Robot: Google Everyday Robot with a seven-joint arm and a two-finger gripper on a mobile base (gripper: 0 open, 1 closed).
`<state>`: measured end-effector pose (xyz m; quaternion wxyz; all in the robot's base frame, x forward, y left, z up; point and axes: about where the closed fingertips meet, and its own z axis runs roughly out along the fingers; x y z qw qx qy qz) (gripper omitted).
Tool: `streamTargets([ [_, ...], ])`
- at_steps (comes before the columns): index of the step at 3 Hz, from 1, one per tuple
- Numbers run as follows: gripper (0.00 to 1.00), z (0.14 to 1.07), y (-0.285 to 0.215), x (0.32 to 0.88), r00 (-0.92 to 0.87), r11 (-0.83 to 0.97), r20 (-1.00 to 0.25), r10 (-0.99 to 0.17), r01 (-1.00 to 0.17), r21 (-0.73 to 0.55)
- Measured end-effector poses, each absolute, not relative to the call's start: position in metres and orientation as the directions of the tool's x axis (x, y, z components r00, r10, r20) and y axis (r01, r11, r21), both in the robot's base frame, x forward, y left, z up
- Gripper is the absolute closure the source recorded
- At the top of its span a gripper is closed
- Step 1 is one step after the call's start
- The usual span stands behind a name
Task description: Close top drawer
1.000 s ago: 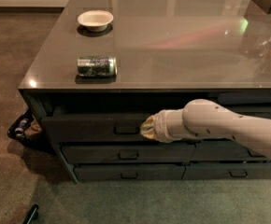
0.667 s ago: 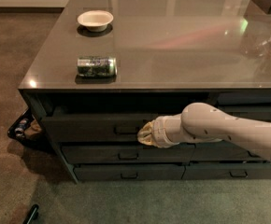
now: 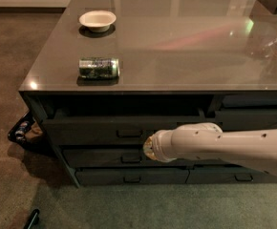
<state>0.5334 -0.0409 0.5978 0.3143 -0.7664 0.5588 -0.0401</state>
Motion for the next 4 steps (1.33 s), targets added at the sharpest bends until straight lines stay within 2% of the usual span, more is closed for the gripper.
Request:
streamTargets([
  [1, 1.00, 0.595, -0.063, 0.536, 0.386, -0.214, -0.176, -0.906, -0.773, -0.597],
  [2, 1.00, 0.610, -0.055, 0.563, 0.418, -0.223, -0.141, -0.897, -0.705, -0.673],
  [4, 1.00, 0.616, -0.064, 0.571, 0.409, -0.216, -0.119, -0.905, -0.681, -0.699],
])
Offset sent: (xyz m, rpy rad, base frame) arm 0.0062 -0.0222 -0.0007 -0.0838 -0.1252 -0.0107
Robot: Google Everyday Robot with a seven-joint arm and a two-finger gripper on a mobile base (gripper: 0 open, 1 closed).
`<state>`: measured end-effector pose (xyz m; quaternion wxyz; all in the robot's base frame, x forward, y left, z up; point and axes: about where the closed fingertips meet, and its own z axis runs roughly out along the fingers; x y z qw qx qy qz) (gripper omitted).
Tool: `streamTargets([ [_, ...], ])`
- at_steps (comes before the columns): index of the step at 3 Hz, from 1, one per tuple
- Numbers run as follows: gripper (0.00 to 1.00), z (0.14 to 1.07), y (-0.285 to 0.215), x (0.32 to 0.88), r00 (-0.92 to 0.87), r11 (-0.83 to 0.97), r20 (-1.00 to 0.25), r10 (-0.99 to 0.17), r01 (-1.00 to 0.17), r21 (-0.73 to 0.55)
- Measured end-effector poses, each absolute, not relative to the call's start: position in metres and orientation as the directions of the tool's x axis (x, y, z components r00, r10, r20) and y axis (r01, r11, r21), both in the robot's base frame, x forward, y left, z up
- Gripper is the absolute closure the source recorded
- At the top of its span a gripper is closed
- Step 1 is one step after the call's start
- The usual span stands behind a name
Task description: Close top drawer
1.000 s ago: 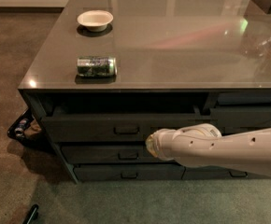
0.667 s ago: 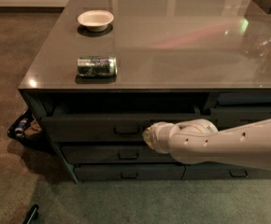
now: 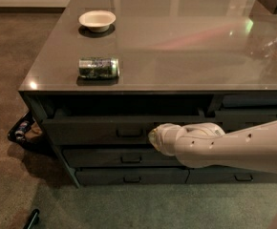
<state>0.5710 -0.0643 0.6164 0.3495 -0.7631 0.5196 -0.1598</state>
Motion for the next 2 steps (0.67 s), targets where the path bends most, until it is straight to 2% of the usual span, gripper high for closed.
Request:
streamTargets([
  [2, 1.00, 0.617, -0.043, 0.601, 0.427, -0.192, -0.130, -0.895, -0.632, -0.751],
])
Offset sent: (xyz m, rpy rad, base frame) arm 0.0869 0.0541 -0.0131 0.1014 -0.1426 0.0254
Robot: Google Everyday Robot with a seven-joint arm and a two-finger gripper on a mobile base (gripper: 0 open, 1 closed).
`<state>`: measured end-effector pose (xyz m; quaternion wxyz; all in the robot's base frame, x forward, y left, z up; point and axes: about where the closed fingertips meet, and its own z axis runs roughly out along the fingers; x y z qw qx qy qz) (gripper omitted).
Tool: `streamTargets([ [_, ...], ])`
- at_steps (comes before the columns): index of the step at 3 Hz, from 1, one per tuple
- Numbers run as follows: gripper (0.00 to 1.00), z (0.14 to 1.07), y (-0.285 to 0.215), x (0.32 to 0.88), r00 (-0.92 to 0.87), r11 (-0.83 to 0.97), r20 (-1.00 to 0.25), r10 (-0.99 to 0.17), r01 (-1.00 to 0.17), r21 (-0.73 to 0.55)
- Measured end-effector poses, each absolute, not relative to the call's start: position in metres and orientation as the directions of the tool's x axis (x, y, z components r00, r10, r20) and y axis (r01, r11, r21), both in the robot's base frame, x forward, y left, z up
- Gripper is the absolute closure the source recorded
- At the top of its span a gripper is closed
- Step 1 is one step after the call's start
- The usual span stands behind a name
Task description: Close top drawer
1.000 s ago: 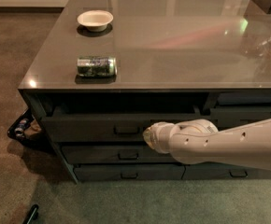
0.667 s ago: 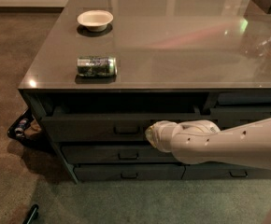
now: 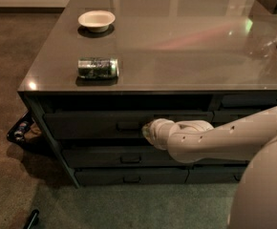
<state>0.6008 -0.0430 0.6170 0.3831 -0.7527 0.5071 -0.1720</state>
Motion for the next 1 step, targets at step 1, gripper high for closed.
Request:
streamTargets([
  [1, 1.00, 0.6170, -0.0430, 0.6008, 0.427, -0.192, -0.130, -0.895, -0.632, -0.751],
])
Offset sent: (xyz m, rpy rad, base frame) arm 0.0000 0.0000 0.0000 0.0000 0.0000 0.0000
